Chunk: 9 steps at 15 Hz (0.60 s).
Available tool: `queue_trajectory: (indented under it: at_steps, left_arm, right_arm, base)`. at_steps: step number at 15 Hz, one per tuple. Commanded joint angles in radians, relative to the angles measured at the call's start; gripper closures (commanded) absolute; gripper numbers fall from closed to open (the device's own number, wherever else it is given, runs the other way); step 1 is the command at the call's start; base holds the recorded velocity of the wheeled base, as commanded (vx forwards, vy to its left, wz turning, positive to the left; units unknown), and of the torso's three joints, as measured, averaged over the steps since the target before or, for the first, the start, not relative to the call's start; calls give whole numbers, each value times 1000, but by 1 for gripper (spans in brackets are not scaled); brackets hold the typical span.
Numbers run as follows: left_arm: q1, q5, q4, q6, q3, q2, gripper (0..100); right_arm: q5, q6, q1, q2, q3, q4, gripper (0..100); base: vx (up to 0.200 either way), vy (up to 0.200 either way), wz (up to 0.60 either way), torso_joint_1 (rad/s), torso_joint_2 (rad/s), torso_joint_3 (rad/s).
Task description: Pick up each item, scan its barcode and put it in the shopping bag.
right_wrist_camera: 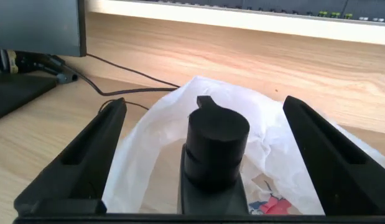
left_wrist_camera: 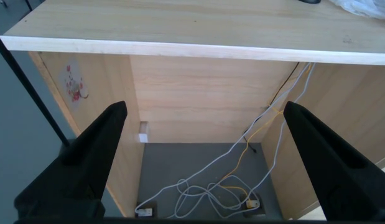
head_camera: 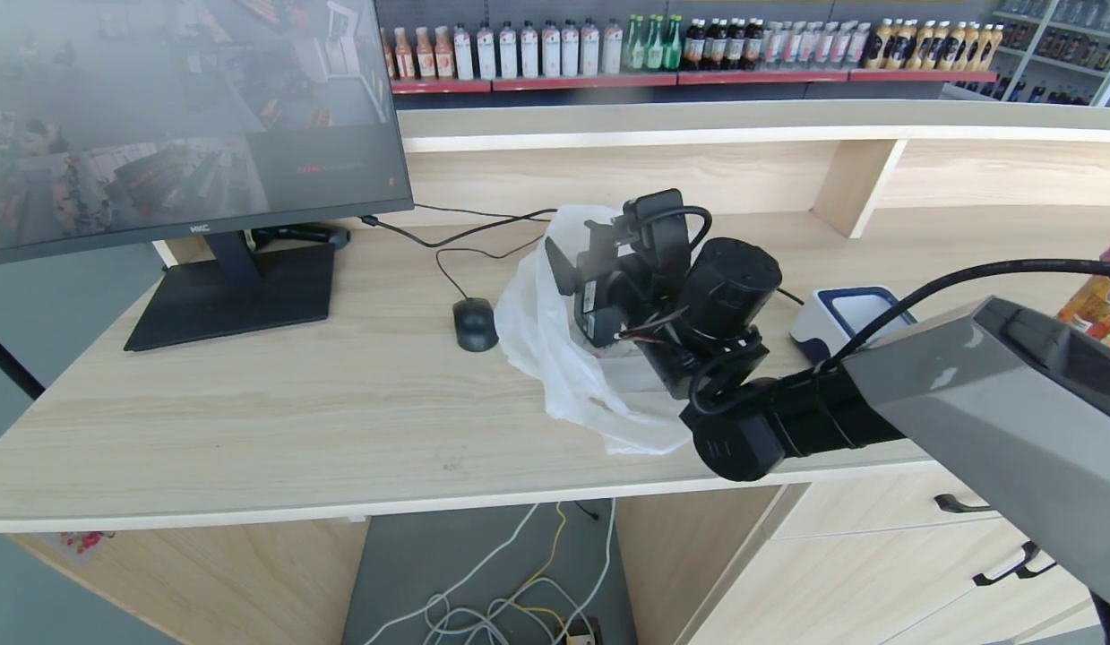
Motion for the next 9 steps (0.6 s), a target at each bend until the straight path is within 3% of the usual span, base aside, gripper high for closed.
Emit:
queue_trajectory:
  at_steps: [1, 6, 9]
  left_arm:
    - [0, 1, 0, 0, 0, 0, 0]
    - [0, -1, 0, 4, 0, 0, 0]
    - [0, -1, 0, 4, 0, 0, 0]
  right_arm:
    - [-1, -3, 10, -66, 16, -3, 0]
    - [-1, 4, 7, -183, 191, -94, 0]
    - [1, 22, -20, -284, 522, -304, 0]
  base:
    - [0, 0, 0, 0, 0, 0]
    - [0, 0, 0, 0, 0, 0]
    - [0, 0, 0, 0, 0, 0]
